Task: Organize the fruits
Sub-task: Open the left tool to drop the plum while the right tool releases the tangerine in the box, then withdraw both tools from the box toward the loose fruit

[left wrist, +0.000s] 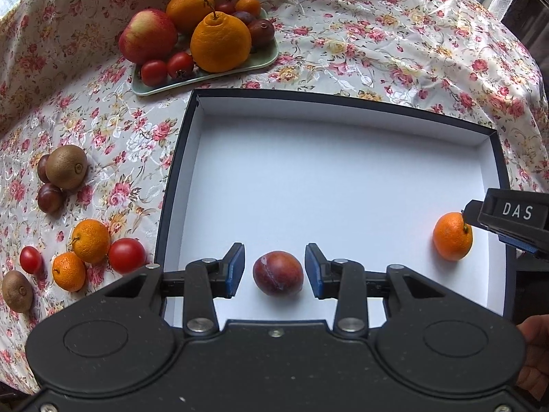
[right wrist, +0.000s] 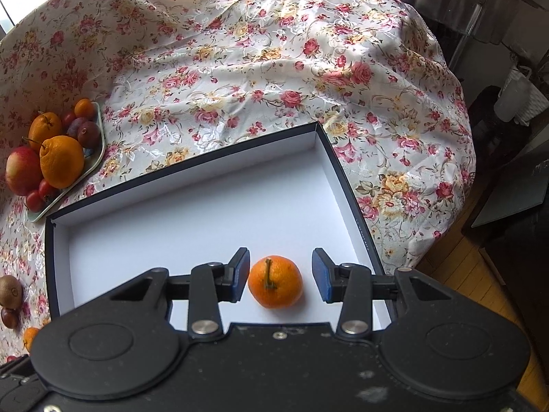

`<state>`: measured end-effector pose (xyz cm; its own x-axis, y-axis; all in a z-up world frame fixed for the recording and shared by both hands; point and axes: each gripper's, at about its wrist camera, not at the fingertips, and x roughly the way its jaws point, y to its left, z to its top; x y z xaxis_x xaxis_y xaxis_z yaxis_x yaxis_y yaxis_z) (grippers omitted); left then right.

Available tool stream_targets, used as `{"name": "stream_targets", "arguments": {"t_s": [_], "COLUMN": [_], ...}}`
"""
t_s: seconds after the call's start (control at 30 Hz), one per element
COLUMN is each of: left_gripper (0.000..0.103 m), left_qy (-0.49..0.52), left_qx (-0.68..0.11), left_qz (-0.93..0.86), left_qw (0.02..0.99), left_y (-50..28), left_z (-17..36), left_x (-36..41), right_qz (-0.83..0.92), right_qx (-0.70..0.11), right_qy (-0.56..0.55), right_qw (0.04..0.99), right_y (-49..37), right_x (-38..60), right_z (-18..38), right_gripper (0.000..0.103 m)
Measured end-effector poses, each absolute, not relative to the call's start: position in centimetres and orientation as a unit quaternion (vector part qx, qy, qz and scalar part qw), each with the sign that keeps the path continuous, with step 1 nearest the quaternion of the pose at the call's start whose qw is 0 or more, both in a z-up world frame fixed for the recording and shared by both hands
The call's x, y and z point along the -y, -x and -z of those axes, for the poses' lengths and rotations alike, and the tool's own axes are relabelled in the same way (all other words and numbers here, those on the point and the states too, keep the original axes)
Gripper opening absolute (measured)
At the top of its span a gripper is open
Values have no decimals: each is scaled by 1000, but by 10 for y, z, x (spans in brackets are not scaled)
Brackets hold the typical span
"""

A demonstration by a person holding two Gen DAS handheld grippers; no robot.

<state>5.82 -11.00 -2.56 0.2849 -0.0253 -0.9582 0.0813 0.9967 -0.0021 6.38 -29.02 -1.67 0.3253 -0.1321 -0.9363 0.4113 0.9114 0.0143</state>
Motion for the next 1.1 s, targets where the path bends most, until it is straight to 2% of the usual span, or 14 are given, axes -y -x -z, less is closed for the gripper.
{"name": "stream_targets", "arguments": {"t_s": [0.57,1.1], "left_gripper": [51,51], "left_qy": [-14,9], "left_qx": [-611,-608], "left_qz": [19,-4], "left_qw": [791,794], "left_y": [-61,-59], "left_z": [28,18], "left_x": [104,69], "right_qz": [171,139], "right_qx": [-571,-575], "right_qy": [-146,-144], "right_qw": [789,793], "right_y": [-63,-69], "right_x": [287,247], "right_z": [18,10], "right_gripper": [44,44]}}
